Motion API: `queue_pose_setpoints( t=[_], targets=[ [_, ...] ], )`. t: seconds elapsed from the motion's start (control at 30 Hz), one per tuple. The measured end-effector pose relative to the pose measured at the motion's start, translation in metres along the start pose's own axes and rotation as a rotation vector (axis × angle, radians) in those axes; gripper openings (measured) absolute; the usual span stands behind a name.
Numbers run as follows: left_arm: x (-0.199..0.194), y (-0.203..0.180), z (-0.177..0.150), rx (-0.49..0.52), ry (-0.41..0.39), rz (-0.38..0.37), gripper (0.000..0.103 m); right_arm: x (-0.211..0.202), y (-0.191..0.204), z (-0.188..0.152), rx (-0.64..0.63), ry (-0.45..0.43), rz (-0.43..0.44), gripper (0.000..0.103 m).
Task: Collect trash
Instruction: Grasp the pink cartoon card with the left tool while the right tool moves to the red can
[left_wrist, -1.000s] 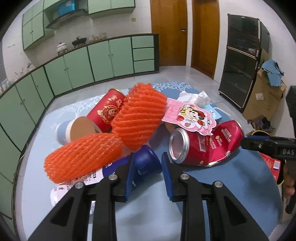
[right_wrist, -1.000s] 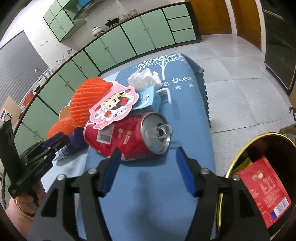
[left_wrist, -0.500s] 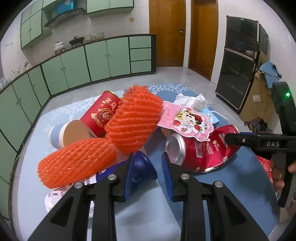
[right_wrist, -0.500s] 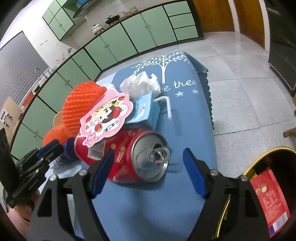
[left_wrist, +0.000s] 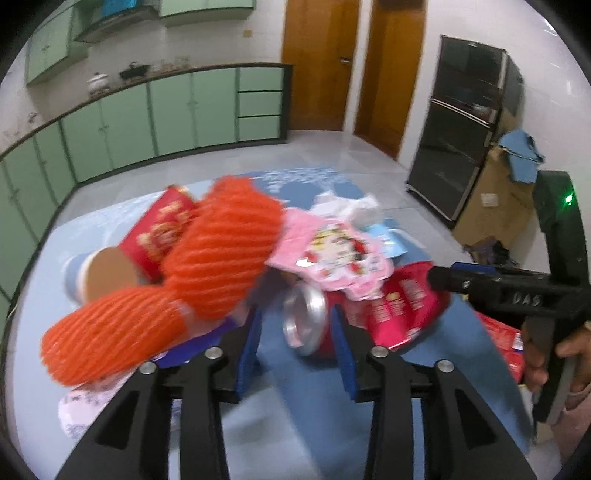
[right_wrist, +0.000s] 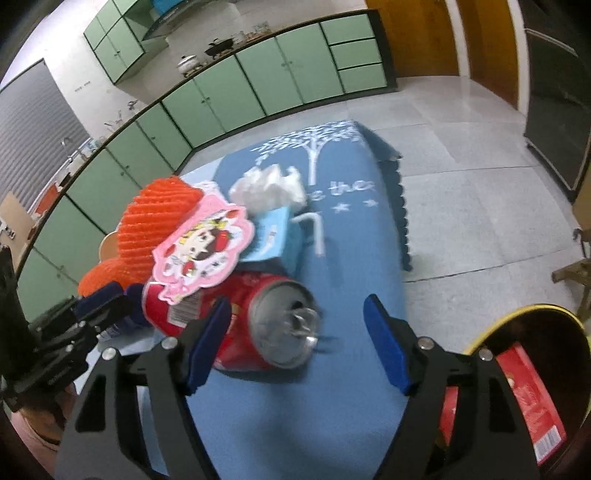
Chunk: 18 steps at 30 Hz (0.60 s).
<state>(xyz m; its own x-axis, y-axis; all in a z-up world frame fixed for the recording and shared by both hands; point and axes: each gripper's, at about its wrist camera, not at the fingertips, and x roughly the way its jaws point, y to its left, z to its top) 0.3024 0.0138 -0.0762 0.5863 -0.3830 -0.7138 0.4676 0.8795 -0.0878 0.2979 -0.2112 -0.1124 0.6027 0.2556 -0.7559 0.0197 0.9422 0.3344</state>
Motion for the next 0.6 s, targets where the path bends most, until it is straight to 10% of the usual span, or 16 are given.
queue_pose_setpoints(
  t=[0.6],
  targets=[
    [0.045,-0.053,0.007,0.252,-0.034,0.115,0.062,-0.027,-0.022,-0.004,0.042,-0.029,0.029,0.071]
  ],
)
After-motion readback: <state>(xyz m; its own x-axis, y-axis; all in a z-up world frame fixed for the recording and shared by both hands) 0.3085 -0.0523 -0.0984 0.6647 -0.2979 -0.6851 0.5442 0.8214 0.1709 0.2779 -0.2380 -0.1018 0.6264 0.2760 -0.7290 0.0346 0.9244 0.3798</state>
